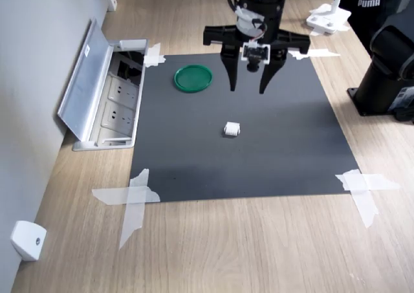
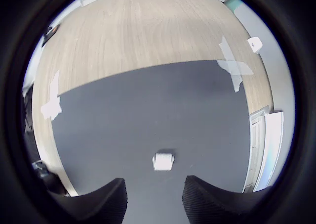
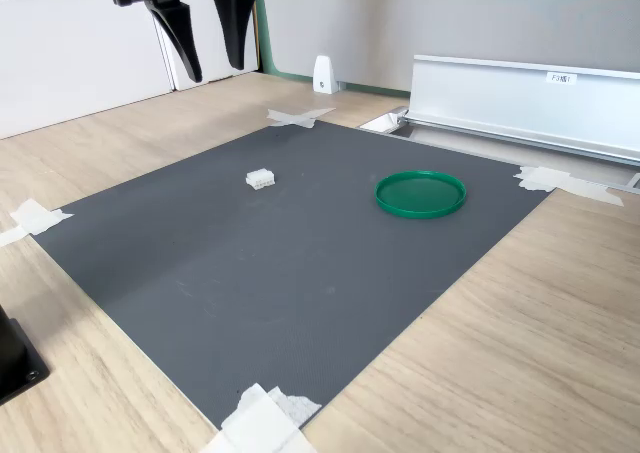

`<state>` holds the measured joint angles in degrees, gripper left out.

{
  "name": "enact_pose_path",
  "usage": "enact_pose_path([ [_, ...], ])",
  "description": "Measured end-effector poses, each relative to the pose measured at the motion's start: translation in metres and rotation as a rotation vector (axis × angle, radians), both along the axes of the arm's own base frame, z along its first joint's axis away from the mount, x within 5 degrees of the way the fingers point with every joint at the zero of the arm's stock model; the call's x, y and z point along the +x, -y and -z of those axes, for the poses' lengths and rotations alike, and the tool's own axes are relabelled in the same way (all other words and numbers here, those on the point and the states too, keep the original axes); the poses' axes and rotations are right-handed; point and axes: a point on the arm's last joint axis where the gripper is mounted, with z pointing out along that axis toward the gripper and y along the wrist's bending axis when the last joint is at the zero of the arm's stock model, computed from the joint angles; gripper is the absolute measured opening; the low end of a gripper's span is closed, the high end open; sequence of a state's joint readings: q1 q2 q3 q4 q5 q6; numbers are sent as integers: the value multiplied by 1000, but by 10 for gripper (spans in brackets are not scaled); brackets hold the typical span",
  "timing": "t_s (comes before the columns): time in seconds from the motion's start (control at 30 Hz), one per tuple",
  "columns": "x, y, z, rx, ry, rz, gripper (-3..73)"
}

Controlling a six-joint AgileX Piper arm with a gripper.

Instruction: Grasp a white terminal and put it on the green lid.

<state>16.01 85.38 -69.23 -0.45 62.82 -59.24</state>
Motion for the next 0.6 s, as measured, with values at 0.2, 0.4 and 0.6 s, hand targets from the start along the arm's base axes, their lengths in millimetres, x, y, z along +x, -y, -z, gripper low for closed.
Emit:
enact_pose_path([
  [0.2, 6, -1, 9, -43, 99, -44, 489],
  [0.4, -3, 2, 46, -72, 86, -80, 489],
  [0.6, 3, 1, 74, -80, 40, -59, 489],
])
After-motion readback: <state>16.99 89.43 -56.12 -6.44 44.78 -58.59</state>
